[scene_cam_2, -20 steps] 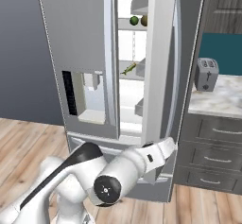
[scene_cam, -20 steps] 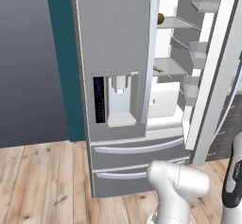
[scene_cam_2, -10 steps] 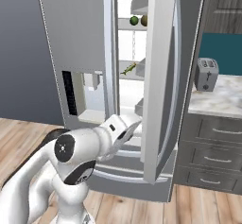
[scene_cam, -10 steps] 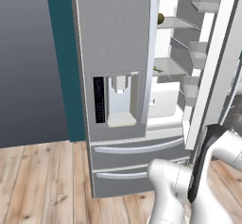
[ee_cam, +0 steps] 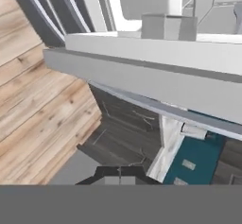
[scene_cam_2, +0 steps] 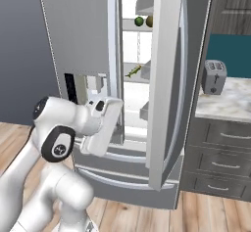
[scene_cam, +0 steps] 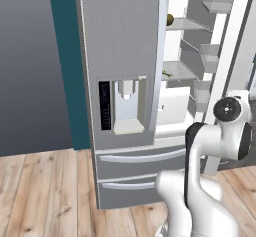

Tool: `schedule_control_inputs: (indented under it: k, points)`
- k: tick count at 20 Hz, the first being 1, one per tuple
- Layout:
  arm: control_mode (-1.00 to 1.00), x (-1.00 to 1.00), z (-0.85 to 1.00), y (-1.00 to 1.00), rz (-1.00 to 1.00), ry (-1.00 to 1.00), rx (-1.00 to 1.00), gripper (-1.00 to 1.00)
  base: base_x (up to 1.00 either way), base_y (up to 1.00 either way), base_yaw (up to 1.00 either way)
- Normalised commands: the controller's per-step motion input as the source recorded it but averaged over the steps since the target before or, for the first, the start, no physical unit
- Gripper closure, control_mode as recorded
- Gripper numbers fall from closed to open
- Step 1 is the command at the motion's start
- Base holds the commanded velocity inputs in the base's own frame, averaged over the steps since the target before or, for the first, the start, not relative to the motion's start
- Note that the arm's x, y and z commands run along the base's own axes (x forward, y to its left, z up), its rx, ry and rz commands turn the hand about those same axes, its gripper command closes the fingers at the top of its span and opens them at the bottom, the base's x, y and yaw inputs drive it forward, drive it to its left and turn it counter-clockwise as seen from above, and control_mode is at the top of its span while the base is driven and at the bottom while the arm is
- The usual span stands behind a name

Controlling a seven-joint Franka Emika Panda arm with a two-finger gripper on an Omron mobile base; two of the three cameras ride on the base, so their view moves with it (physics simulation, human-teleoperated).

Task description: Gather the potato and avocado from the fridge and place them on a tray on the dining counter. Then gather the fishs from the fridge and place them on the other tray.

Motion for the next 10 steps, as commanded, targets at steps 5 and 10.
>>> schedule_control_inputs:
  k: [5,10]
  points:
    - [-1.0,0.0,-0.43,0.46,0.0,-0.02,-0.28,1.0,0.0,0.0,0.0]
    - [-1.0,0.0,-0.52,0.31,0.0,-0.16,-0.18,1.0,0.0,0.0,0.0]
